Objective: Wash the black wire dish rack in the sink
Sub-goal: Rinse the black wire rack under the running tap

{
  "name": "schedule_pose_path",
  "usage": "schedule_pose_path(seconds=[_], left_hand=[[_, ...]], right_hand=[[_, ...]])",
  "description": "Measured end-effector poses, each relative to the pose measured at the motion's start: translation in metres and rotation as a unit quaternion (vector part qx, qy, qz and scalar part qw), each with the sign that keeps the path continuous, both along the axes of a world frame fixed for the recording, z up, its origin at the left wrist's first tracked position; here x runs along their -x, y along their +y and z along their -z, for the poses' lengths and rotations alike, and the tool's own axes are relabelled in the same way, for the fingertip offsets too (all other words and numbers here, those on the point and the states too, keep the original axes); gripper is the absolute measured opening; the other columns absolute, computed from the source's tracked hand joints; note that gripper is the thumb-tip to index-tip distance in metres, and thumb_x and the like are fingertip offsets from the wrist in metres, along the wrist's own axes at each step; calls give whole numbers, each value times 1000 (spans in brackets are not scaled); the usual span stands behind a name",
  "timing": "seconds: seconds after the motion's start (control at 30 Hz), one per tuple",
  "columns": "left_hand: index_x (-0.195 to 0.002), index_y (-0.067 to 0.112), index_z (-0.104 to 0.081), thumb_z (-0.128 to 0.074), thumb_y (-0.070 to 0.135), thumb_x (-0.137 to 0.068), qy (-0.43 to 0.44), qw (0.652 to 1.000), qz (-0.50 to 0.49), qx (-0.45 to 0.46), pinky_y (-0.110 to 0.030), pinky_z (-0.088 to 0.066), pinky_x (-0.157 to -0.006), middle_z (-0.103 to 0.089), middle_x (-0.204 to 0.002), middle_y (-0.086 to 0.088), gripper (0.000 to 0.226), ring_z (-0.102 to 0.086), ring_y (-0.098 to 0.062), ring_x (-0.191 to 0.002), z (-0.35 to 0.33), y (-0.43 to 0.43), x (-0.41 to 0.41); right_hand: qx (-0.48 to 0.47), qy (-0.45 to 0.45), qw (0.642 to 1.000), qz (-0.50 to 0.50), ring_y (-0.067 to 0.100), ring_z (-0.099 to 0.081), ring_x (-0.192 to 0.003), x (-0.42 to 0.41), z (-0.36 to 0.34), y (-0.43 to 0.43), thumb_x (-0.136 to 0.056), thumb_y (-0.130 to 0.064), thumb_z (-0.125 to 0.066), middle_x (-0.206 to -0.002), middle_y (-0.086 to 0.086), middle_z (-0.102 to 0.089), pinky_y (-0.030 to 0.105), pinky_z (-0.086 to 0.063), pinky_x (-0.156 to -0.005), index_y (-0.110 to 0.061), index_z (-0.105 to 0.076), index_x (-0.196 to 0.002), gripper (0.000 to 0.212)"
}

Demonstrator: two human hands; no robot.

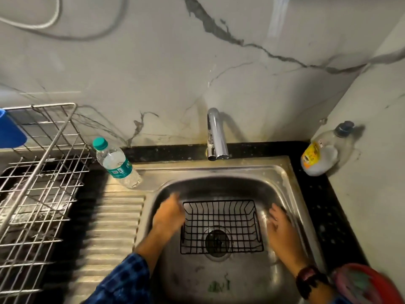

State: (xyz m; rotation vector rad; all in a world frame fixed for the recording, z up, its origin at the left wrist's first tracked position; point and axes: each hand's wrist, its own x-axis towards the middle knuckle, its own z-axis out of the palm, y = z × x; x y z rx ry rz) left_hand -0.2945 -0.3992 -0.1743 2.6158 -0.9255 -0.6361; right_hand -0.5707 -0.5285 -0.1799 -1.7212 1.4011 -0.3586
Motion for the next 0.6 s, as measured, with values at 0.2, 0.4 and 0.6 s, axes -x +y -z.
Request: schedule_pose_path(seconds=[0.2,0.4,0.6], left_hand=[[-141,26,-44,-44,31,-103,-102,973,106,177,-35,-55,-72,-69,-111,-4,38,-67,-22,-88,-111,-106,-13],[-120,6,-66,-58,13,-101,-83,989,92,78,-33,-56,-84,-67,-101,-10,22,-56,-18,-83,-123,-132,7],[-111,8,-70,-57,10,-100,180,969,-78,151,-45,-59,-92,-74,-108,-12,18,-71,-25,-89,-84,-118,-23]], right_hand=[[6,-168,974,153,20,-72,-85,51,-29,46,-101,-4,-47,-90,-4,-72,31,-60,-75,-29,-65,-100,31],[20,-224,958,176,13,-68,-68,62,-42,74,-100,8,-43,-84,5,-71,17,-56,-62,-12,-64,-103,29],[5,-229,958,172,12,-67,-65,72,-38,80,-98,12,-44,-81,4,-71,19,-56,-60,-8,-65,-102,30]])
